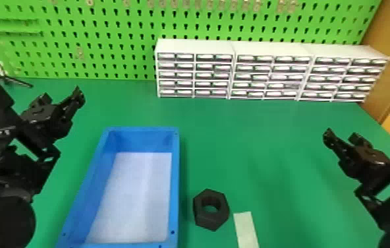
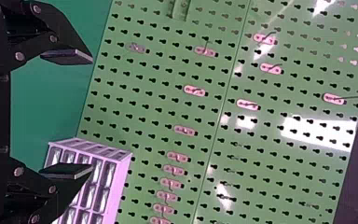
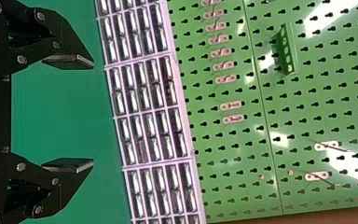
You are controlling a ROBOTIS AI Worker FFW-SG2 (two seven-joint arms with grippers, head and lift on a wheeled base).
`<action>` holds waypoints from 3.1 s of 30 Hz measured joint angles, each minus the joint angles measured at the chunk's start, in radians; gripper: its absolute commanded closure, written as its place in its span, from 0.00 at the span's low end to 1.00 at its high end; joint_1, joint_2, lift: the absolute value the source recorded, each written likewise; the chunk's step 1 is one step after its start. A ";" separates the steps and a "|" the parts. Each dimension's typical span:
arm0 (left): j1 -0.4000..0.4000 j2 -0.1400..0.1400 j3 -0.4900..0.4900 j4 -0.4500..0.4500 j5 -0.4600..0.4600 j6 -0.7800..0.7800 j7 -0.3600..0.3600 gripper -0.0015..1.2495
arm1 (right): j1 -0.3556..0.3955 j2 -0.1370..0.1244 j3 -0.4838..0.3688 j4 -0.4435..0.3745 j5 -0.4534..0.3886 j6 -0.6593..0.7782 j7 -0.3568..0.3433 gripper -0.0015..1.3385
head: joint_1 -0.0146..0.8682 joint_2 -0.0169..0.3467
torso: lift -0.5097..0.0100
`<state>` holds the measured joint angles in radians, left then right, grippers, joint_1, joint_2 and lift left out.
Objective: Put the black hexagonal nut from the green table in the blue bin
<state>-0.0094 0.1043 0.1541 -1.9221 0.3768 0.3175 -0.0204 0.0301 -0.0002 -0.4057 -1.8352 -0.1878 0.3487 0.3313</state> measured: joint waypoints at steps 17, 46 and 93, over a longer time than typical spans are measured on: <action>-0.003 0.000 0.001 0.002 0.001 0.000 -0.006 0.35 | -0.006 0.000 0.017 0.011 -0.009 -0.007 0.000 0.39 | 0.80 0.07 | 0.79; 0.001 0.000 0.008 0.006 0.002 0.000 -0.010 0.35 | 0.064 -0.033 0.075 -0.040 -0.086 0.077 -0.008 0.39 | 0.80 0.07 | 0.79; 0.024 0.000 0.049 0.005 0.012 -0.009 -0.036 0.35 | 0.139 -0.342 0.398 -0.383 -0.499 0.618 -0.374 0.39 | 0.80 0.07 | 0.79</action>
<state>0.0143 0.1043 0.2026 -1.9175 0.3890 0.3083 -0.0563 0.1687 -0.3421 -0.0074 -2.2184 -0.6869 0.9663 -0.0430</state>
